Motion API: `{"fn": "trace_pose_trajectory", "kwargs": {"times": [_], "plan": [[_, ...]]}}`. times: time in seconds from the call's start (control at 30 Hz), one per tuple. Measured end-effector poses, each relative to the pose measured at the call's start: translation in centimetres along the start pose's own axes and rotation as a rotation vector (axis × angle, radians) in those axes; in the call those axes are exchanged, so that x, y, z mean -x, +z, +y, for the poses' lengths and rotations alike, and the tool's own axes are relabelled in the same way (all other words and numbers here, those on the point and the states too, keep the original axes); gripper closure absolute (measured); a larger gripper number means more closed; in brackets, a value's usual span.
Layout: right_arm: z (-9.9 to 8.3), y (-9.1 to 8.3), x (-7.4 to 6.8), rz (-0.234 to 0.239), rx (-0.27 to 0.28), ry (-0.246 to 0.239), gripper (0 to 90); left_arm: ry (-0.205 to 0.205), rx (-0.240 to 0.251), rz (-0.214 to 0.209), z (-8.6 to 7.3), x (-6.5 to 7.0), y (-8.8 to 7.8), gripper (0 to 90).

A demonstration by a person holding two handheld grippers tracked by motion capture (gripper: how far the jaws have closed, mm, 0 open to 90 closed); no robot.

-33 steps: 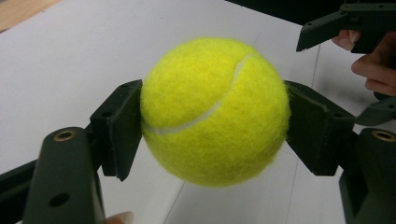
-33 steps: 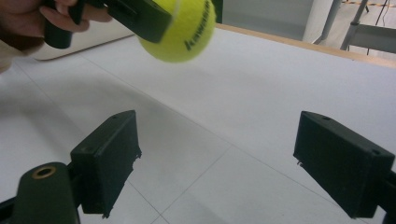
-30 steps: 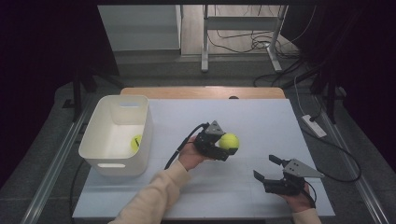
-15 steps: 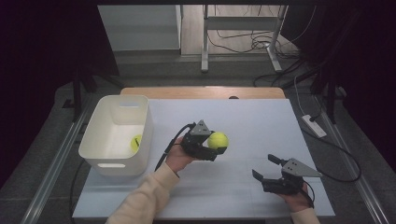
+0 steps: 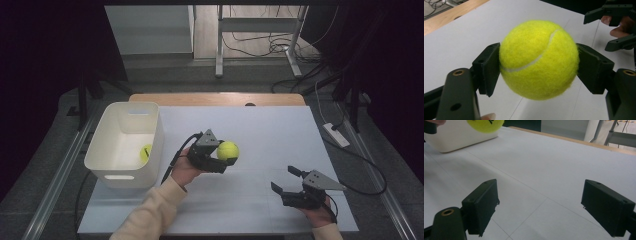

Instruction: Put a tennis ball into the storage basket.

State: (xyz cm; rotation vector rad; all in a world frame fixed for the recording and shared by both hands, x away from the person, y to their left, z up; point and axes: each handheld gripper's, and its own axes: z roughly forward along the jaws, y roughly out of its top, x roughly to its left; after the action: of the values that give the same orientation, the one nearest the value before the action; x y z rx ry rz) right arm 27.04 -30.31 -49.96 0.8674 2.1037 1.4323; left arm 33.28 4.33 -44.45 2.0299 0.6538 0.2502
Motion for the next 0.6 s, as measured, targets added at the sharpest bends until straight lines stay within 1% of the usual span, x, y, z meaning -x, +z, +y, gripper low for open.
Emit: {"fn": "trace_pose_trajectory", "kwargs": {"times": [0.1, 0.33, 0.43, 0.5, 0.6], "plan": [[0.0, 0.0, 0.0, -0.004, 0.002, 0.000, 14.2, 0.000, 0.006, -0.001, 0.0, -0.1, -0.3, 26.9], [0.0, -0.1, 0.0, -0.008, 0.002, 0.001, 14.2, -0.006, 0.018, 0.011, -0.1, -0.3, -1.0, 26.9], [-0.1, -0.1, 0.0, -0.009, 0.002, 0.001, 14.2, -0.009, 0.032, 0.009, -0.2, -0.3, -1.5, 27.0], [0.0, -0.1, 0.0, -0.008, 0.000, 0.000, 14.2, -0.014, 0.044, -0.002, -0.3, -0.3, -1.8, 26.9], [0.0, -0.1, -0.1, -0.009, 0.000, -0.002, 14.2, -0.015, 0.052, 0.007, -0.3, -0.3, -2.1, 26.9]]}}
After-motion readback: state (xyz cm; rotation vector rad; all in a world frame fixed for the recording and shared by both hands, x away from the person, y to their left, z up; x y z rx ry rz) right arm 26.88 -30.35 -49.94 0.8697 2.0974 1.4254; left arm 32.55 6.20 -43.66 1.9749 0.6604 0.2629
